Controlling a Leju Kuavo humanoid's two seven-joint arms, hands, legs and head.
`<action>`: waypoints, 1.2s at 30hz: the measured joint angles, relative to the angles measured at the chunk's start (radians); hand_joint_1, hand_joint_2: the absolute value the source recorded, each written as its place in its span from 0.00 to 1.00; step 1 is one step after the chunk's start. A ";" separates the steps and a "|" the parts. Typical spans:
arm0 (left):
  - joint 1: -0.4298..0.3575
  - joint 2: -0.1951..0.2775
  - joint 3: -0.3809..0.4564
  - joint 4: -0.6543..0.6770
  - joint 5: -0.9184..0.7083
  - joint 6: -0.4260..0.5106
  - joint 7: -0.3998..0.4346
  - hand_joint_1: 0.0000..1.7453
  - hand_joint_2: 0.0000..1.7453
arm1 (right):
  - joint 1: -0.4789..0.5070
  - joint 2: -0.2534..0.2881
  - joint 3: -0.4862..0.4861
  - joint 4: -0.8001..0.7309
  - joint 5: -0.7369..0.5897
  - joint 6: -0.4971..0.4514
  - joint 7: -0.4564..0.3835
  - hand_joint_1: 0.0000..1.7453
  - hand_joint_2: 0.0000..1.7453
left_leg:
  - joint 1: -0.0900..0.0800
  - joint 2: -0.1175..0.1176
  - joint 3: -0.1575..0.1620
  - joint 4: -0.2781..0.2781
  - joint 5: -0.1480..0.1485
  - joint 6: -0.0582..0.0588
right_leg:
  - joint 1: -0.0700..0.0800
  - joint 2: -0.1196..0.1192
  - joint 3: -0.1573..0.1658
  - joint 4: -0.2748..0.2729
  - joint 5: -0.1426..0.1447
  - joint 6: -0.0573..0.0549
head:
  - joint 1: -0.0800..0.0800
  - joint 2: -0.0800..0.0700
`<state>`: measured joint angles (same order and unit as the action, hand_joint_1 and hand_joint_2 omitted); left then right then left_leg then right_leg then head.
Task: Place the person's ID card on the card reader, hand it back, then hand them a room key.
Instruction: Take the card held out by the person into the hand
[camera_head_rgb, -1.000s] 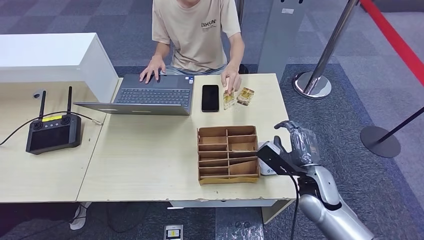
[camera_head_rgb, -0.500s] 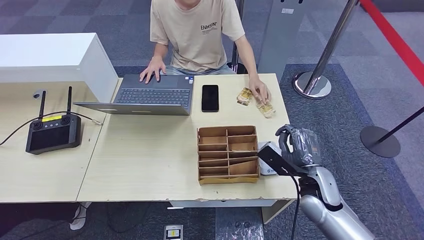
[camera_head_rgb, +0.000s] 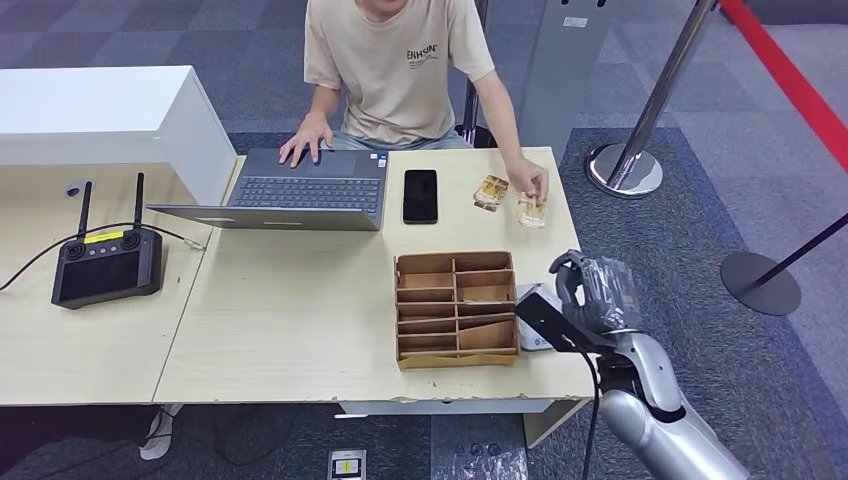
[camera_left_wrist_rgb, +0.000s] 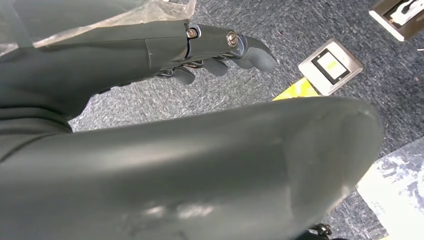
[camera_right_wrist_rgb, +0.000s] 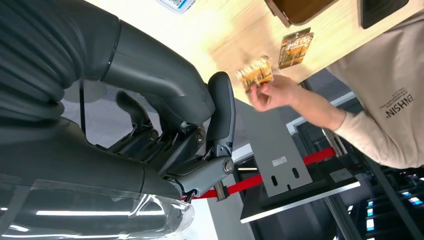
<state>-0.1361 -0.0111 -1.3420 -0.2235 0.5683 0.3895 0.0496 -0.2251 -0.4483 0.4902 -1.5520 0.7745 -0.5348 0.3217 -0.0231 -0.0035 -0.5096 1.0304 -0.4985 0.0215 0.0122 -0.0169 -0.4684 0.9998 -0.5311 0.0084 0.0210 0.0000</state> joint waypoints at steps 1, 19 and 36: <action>0.000 0.000 0.000 0.000 -0.001 0.000 0.000 0.00 0.00 | 0.001 0.001 0.000 0.000 -0.002 0.003 -0.004 0.77 1.00 | 0.000 0.000 0.000 0.000 0.000 0.000 | 0.000 0.000 0.000 0.000 0.000 0.000 | 0.000 0.000; 0.000 0.000 0.000 0.000 -0.003 0.000 0.000 0.00 0.00 | 0.010 0.010 0.002 0.000 -0.008 0.007 -0.012 0.77 1.00 | 0.000 0.000 0.000 0.000 0.000 0.000 | 0.000 0.000 0.000 0.000 0.000 0.000 | 0.000 0.000; 0.000 0.000 0.000 0.000 -0.003 0.000 0.000 0.00 0.00 | 0.011 0.015 0.002 0.000 -0.008 0.007 -0.012 0.77 1.00 | 0.000 0.000 0.000 0.000 0.000 0.000 | 0.000 0.000 0.000 0.000 0.000 0.000 | 0.000 0.000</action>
<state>-0.1361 -0.0111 -1.3420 -0.2235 0.5657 0.3894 0.0496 -0.2146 -0.4331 0.4917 -1.5518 0.7660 -0.5280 0.3098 -0.0232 -0.0035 -0.5097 1.0303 -0.4985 0.0215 0.0122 -0.0169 -0.4684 0.9998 -0.5311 0.0084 0.0210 0.0000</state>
